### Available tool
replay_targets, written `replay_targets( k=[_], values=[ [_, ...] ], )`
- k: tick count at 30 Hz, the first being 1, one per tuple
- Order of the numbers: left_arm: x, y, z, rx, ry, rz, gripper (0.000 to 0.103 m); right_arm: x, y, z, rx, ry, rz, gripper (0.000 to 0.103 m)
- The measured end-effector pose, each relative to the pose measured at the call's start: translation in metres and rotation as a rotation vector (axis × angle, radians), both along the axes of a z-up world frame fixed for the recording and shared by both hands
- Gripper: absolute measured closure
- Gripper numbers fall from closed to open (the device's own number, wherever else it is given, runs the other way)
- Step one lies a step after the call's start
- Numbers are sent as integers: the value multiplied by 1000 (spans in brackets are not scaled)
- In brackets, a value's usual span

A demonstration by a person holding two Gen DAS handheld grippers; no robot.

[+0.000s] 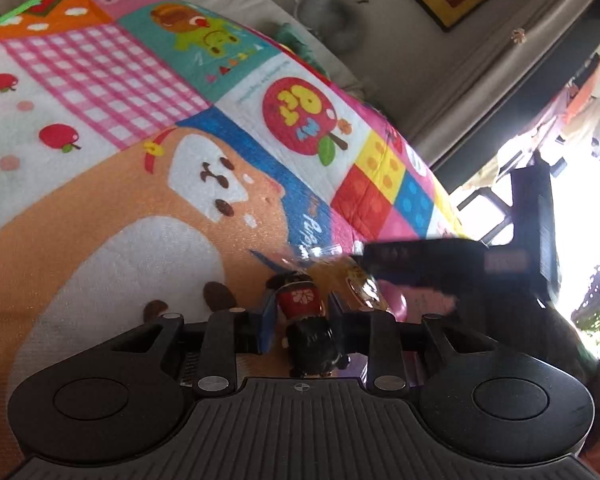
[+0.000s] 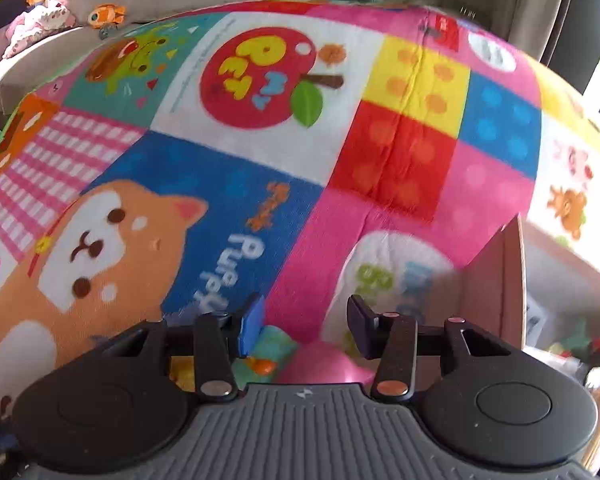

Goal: Organize objects

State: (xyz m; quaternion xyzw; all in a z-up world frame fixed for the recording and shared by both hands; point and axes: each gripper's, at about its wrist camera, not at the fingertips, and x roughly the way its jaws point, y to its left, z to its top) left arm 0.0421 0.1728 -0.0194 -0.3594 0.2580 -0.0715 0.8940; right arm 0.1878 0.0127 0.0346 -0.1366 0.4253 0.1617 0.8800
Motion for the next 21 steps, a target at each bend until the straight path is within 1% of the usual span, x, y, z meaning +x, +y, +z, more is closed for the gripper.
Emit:
replay_targets(
  k=[4,6,8,10,11,13,14,16,17,18,19,21],
  values=[
    [-2,1,1,6,-3,20,72,-43,-10,4,-6,-7,64,62],
    [-2,1,1,7,-4,17,72,-60,-22,3,7,20,75,62],
    [-2,-2,2,20,-5,0,72,-77,-36,2,37,51,83,62],
    [0,-8,3,42,-3,-45,72,-98,-50,3,54,50,94,62],
    [1,-12,4,59,-5,-71,72,-108,-58,3,68,54,96,62],
    [1,-24,7,123,-15,-109,72,-126,-74,3,92,53,96,63],
    [0,-29,9,158,-20,-117,72,-135,-81,2,93,42,94,62],
    [-2,-36,11,203,-27,-121,72,-151,-96,0,56,-17,89,62],
    [-2,-38,11,212,-25,-121,72,-158,-103,-1,22,-52,86,57],
    [-2,-38,11,214,-21,-120,72,-165,-111,-1,-10,-93,74,47],
    [-1,-37,10,212,-18,-120,72,-170,-119,-2,-41,-132,54,41],
    [-1,-38,10,213,-16,-120,72,-179,-137,-2,-58,-178,2,24]
  ],
)
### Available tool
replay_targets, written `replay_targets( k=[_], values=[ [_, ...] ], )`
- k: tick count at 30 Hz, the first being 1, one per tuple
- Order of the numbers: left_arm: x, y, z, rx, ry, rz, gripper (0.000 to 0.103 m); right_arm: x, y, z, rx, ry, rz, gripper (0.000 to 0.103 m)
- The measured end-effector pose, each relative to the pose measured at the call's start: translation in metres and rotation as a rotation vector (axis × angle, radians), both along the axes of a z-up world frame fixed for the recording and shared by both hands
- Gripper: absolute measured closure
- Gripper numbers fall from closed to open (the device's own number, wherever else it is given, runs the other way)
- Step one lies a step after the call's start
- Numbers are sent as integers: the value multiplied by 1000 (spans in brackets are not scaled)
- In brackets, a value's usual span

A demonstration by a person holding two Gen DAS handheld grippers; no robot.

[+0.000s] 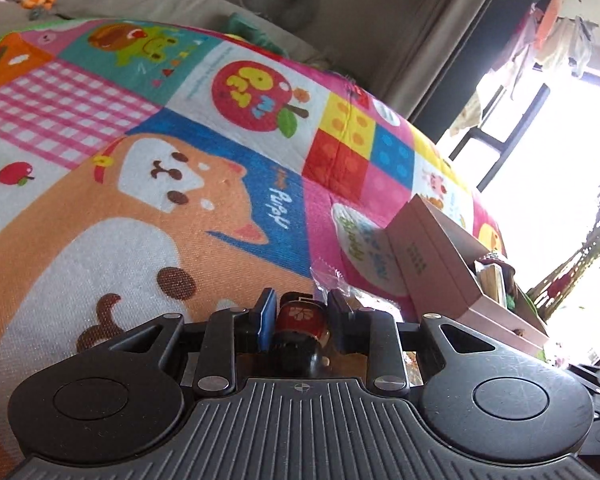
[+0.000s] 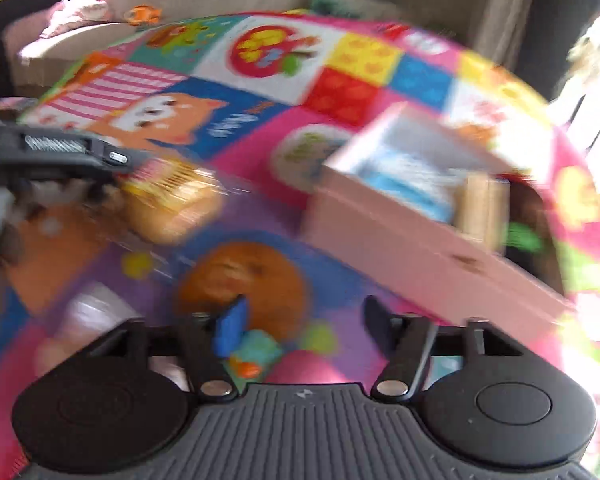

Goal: Organize objects
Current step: 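Grasp the pink pig toy with the right gripper while left holds the figure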

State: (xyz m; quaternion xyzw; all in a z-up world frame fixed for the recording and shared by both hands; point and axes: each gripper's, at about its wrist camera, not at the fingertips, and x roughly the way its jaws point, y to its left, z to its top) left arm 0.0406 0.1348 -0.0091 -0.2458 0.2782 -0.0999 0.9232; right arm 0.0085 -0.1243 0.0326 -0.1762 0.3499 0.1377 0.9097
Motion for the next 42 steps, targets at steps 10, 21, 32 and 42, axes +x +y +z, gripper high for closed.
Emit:
replay_targets(
  k=[10,21,32,42],
  values=[
    [1,-5,3,43,8,-11,72,-31,-84,-22,249,81,-224,0],
    [-35,13,32,7,-111,74,72,-37,-79,-27,245,52,-249,0],
    [-34,6,37,108,24,-70,72,-37,-74,-28,234,36,-262,0],
    [-9,-38,20,258,84,-104,68,-37,-75,-28,237,36,-263,0]
  ],
)
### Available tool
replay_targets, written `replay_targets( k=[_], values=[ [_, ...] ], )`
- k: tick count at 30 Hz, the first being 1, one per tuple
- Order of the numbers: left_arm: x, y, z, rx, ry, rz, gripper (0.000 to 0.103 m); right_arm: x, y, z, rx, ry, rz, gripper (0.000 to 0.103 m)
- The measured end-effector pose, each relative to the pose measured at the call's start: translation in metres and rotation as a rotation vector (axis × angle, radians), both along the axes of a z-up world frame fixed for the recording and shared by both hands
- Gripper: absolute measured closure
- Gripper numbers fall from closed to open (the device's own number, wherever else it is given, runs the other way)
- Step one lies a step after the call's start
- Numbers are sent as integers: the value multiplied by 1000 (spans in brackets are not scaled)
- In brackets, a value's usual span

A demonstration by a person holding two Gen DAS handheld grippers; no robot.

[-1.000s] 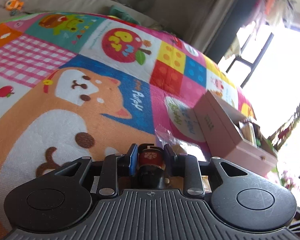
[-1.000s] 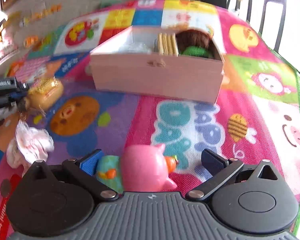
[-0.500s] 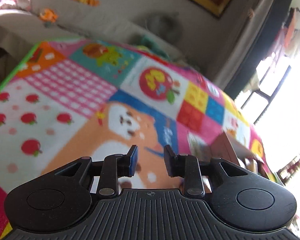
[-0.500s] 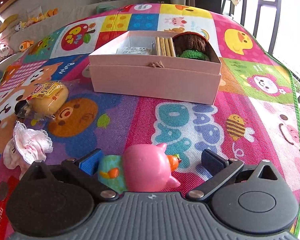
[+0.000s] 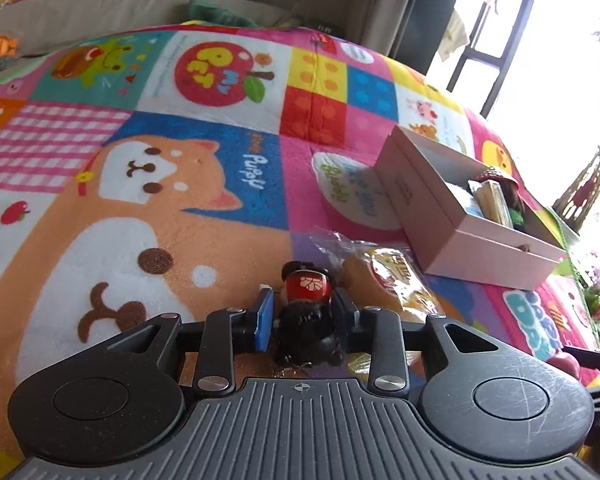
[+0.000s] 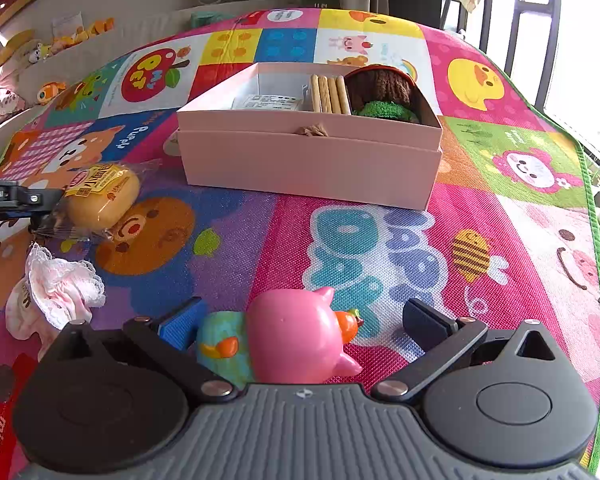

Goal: Organize objects
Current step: 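Grasp the pink pig toy with the right gripper while left holds the figure, then lower the red-capped figure into the pink box with left gripper while right carries the pig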

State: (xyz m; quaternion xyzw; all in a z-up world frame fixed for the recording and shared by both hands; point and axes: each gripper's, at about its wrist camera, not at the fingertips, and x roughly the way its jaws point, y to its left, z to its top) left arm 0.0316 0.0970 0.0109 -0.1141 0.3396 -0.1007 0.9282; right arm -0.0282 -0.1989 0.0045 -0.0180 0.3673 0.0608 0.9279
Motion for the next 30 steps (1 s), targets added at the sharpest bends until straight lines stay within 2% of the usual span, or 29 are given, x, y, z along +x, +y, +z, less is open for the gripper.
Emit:
replay_targets(
  k=[7,10,16,21,24,30],
  values=[
    [-6,2,2,-20,5,-10,69,0,0,0,0,0,0,0],
    [-26,3,3,-18,14,-34,69,0,-1,0,2,-1,0,0],
    [-75,-1,5,32,8,-82,68,-2,-3,1,13,-6,-11,0],
    [-75,-3,3,43,22,-64,67,-3,-4,2,15,-15,-28,0],
    [-76,-9,1,84,13,-59,69,-13,-6,6,13,-66,-42,0],
    [-77,-10,1,83,12,-56,69,-31,-2,9,-5,-81,19,0]
  ],
)
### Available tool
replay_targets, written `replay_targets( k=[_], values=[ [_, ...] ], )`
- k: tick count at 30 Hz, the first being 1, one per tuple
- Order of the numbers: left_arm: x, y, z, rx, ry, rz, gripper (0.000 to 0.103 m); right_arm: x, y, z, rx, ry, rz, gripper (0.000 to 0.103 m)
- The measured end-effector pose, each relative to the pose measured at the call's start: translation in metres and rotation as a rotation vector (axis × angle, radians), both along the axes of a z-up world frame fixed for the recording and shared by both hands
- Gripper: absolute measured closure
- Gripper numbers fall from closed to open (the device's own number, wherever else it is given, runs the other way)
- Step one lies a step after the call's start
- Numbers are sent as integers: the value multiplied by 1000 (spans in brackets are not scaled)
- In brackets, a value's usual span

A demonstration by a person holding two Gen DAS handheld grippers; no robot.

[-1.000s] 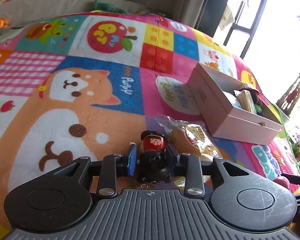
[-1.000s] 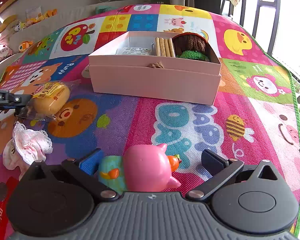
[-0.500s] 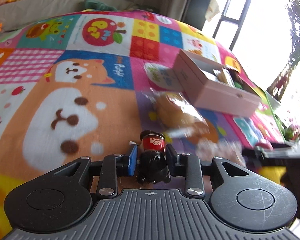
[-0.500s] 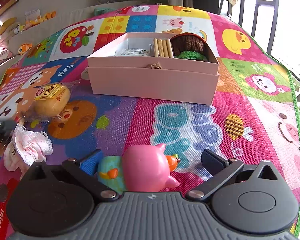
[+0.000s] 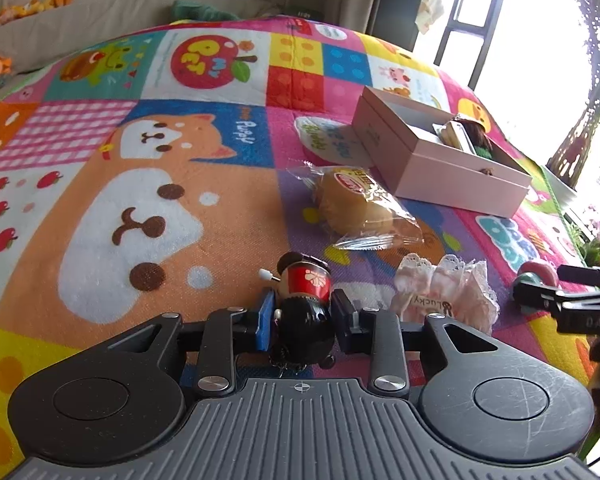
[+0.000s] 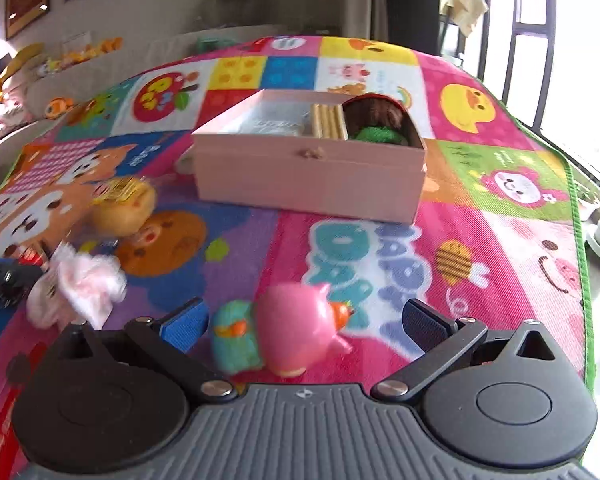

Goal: Organize objects
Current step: 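Lower the red-capped figure into the pink box with left gripper while right carries the pig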

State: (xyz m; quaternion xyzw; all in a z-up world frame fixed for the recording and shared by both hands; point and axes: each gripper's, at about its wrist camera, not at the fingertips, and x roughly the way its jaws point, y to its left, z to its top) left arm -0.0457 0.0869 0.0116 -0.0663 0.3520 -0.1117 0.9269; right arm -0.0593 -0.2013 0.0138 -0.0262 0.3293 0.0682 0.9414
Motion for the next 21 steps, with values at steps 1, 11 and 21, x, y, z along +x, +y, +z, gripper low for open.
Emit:
replay_targets(
  k=[1,11,21],
  values=[
    [0,0,0,1,-2,2,69,-1,0,1,2,-6,-1,0],
    [-9,0,3,4,3,14,69,-13,13,9,-73,-24,118,36],
    [30,-31,97,-106,-146,-99,70,-32,-31,67,82,-227,101,36]
  ],
)
